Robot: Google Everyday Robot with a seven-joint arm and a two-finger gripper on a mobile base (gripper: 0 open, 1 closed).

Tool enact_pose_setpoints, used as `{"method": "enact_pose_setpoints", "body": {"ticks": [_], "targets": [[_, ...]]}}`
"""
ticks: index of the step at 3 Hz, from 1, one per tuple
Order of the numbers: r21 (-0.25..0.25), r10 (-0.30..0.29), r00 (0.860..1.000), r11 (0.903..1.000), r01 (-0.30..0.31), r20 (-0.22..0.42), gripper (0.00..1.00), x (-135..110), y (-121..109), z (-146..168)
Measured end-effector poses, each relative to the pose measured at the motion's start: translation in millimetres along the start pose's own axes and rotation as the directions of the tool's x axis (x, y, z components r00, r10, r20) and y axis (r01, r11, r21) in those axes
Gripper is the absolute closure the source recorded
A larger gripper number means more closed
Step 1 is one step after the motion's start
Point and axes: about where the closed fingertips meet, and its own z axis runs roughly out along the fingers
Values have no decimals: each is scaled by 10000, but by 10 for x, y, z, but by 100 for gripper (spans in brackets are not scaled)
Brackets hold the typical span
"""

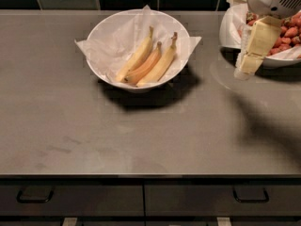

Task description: Pick banana from white bowl

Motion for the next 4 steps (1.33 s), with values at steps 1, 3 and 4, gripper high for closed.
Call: {"method": "enact_pose_setpoints", "body": {"ticks": [1,3,4], "targets": [[2,172,9998,9999,-172,42,0,27,6,46],[-193,-949,9945,9952,958,435,0,-280,-238,238],[-489,-2188,9708,9733,2243,982,0,-647,-408,499]]}}
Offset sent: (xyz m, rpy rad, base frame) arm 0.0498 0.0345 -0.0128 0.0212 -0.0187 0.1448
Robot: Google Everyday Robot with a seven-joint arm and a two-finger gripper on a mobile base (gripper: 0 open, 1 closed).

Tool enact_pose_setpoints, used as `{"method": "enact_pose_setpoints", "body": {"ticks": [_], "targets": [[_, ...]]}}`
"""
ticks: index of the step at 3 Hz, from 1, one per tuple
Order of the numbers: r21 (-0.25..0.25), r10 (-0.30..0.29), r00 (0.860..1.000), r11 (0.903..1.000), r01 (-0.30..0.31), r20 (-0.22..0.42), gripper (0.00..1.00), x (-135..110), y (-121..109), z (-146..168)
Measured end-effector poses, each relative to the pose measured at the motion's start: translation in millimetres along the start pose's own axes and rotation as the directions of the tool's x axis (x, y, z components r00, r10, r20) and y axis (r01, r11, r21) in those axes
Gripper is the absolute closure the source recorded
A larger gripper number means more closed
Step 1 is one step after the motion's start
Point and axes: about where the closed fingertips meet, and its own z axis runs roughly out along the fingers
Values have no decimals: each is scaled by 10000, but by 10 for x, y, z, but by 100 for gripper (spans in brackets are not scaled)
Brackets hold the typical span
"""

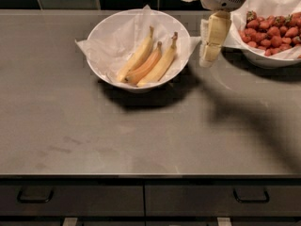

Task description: Pick banana from white bowl

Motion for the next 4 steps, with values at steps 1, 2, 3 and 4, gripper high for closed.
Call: {"method": "enact_pose_setpoints", "body": {"ticks": [1,2,3,4], "targets": [[84,-48,10000,10000,48,14,0,-7,-28,17],[-344,-508,9977,9980,524,447,0,-93,-171,253],[-766,-1289,9869,9877,1365,967,0,-248,-398,557],[-507,-1287,9864,9896,1344,1025,19,-268,-479,569]]}}
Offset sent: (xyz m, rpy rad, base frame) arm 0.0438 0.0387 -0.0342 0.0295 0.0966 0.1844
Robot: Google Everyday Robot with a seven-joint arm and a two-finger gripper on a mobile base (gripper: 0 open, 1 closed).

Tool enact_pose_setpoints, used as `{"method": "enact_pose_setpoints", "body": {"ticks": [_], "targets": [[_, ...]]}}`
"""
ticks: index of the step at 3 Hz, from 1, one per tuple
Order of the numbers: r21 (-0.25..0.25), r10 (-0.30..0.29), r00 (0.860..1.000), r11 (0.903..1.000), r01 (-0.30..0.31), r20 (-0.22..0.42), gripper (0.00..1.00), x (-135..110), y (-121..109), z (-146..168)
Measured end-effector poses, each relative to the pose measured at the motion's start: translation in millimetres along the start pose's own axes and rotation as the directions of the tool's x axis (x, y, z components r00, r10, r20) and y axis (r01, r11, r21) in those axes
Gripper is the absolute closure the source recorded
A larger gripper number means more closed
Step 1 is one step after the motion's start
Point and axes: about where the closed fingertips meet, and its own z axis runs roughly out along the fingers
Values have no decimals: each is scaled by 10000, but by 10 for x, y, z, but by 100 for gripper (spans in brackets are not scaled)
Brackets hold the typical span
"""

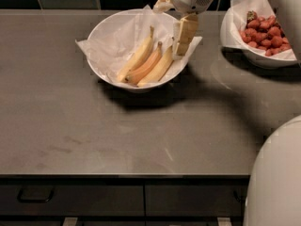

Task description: Pick banana from white bowl

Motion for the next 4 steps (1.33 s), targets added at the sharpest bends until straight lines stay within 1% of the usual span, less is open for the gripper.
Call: {"method": "enact_pose_setpoints", "body": {"ticks": [1,2,4], "targets": [[1,-1,10000,10000,1,0,16,0,-1,1],[62,-94,10000,9999,94,12,15,-19,-64,76],[-158,-484,9988,9987,486,120,41,-48,-121,270]]}}
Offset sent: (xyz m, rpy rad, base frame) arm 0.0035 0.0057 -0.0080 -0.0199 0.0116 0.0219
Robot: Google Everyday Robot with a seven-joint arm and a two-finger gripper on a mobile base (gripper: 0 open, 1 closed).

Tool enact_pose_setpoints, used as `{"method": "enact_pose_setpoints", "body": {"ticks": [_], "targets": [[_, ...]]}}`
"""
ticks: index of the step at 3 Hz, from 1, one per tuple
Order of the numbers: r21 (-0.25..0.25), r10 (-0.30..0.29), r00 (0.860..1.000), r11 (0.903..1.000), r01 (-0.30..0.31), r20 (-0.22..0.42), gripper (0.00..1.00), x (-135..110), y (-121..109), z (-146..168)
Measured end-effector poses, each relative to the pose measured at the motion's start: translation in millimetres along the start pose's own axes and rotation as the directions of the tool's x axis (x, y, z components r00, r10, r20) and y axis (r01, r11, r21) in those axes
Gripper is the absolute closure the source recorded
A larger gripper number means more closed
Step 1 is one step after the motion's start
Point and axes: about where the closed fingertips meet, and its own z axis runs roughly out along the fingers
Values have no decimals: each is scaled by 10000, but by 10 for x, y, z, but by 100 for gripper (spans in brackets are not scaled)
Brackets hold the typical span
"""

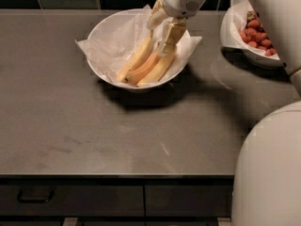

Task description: Pick banana from white bowl

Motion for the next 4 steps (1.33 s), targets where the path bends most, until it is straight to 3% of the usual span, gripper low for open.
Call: {"method": "enact_pose_setpoints", "body": {"ticks": [1,4], "targets": [[-104,-23,10000,9999,23,25,34,5,14,37],[-773,-171,9998,9969,173,30,35,84,108,302]]}}
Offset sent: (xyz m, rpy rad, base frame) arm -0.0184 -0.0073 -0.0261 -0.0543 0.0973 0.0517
